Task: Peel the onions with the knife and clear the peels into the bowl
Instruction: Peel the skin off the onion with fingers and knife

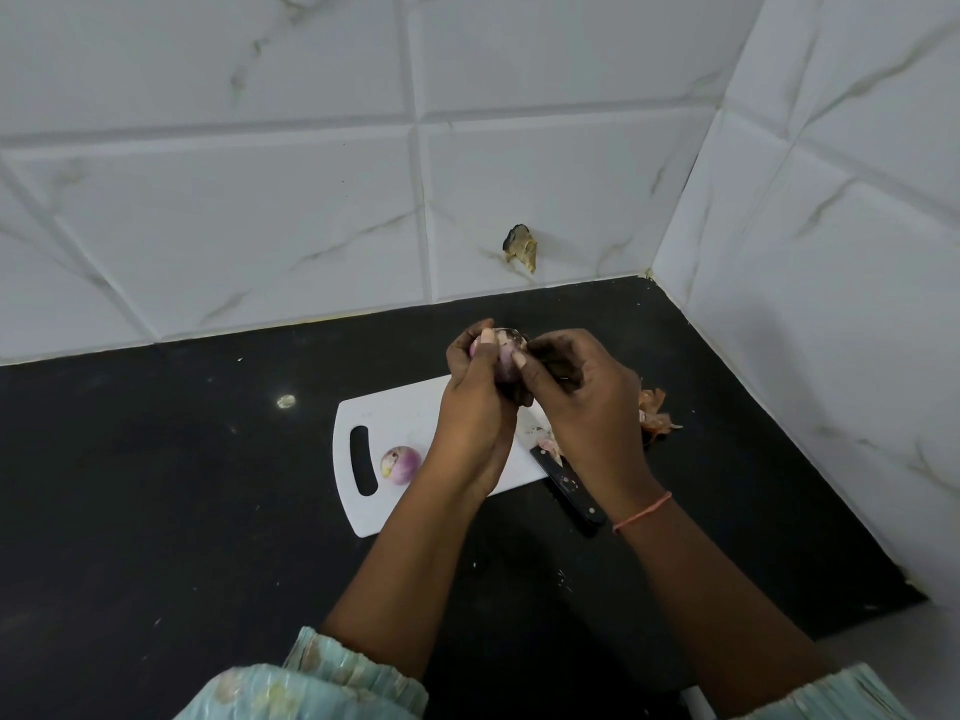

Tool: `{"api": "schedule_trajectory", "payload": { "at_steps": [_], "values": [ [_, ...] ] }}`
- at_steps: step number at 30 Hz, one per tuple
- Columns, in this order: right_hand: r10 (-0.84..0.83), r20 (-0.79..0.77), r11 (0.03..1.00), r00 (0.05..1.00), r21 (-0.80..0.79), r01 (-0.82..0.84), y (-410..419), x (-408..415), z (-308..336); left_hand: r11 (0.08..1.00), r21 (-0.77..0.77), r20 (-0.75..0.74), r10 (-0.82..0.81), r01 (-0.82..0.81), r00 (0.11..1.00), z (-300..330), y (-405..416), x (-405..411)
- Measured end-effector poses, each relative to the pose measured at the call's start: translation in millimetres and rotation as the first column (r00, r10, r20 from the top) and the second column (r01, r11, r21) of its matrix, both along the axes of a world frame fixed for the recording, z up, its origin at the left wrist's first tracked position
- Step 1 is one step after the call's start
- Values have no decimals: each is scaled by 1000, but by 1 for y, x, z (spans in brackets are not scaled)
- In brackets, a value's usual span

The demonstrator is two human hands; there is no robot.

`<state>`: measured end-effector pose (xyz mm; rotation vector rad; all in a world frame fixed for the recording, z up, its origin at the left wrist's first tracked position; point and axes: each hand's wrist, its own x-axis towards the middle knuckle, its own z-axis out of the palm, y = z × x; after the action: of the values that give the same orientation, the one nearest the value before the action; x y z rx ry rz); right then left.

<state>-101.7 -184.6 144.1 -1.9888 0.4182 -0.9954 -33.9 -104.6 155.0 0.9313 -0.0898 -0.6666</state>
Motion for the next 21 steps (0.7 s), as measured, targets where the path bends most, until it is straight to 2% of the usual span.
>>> {"api": "schedule_trajectory", "payload": {
  "at_steps": [5, 12, 16, 21],
  "values": [
    [-3, -7, 1000, 1000, -10, 3, -1, -1, -2, 1000, 25, 10, 0, 0, 1000, 1, 0, -1],
    [-16, -64, 999, 998, -42, 13, 0, 1, 1, 995, 92, 143, 19, -33, 990, -1, 3, -4],
    [-9, -77, 1000, 997, 17, 11, -4, 2, 2, 990, 122, 223, 39, -68, 974, -5, 1, -4],
    [27, -30, 999, 999, 34, -26, -5, 2, 8, 999, 11, 96, 44, -45, 994, 1, 2, 1]
  ]
}}
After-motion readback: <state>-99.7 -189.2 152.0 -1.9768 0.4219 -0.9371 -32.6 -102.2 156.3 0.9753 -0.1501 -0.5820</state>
